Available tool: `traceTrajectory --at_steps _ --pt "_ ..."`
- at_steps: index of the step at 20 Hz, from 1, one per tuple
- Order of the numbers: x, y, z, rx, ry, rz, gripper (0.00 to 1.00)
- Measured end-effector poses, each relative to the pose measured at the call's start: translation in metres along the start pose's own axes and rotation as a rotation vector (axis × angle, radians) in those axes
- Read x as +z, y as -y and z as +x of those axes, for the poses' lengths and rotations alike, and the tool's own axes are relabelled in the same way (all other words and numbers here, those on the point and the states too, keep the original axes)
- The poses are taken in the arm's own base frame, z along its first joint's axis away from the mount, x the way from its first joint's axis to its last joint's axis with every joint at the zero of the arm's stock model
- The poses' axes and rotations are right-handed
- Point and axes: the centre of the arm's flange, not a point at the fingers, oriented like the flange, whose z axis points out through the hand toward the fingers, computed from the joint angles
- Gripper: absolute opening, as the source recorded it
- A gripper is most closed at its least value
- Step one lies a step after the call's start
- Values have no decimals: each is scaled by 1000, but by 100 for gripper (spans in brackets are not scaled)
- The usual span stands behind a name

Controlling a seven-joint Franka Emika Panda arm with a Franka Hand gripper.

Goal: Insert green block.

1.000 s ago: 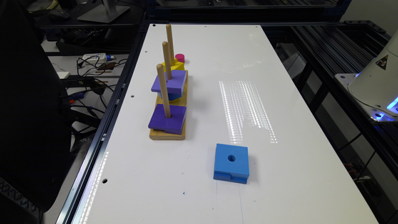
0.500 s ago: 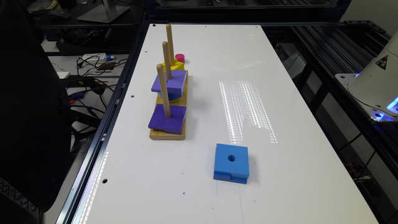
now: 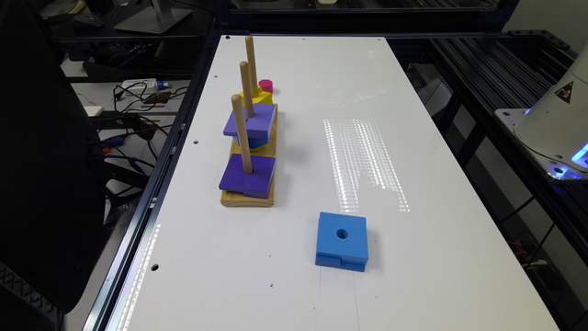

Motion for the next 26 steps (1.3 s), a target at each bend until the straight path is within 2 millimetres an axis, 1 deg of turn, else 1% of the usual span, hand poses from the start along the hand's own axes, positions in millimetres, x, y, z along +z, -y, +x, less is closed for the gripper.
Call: traceTrajectory --at_steps 5,18,26 --pt "13 4 7 1 1 4 0" --pt "55 14 29 2 -5 14 0" --pt "76 18 39 2 -10 20 0"
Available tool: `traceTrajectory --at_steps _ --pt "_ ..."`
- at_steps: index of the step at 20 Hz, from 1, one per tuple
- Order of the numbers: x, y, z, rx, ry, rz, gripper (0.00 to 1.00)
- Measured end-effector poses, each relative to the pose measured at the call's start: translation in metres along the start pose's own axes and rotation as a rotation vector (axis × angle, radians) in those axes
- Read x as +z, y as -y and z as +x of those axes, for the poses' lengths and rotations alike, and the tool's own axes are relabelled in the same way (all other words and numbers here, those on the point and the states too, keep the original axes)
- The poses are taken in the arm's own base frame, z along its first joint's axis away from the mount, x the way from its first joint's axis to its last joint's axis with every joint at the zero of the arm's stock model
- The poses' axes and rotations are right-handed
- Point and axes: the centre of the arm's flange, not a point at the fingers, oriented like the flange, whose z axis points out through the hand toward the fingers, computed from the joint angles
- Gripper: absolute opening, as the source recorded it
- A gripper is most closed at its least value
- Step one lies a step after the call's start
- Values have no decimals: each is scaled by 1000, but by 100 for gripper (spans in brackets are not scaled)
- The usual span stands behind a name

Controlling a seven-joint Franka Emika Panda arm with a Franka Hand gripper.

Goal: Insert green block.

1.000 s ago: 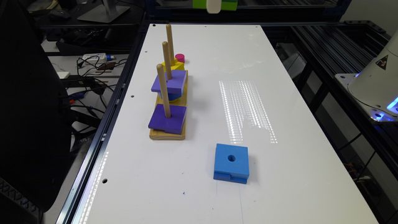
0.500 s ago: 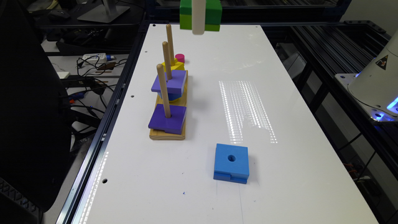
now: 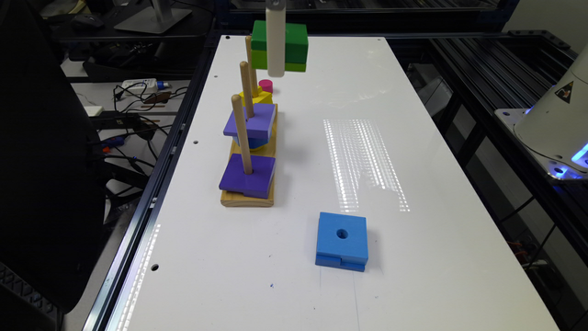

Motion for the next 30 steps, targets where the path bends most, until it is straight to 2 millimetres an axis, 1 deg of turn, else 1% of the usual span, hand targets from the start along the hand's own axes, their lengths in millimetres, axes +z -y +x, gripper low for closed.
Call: traceTrajectory --at_steps 10,30 --pt "15 4 8 -1 -2 4 0" --pt "19 5 10 -2 -1 0 0"
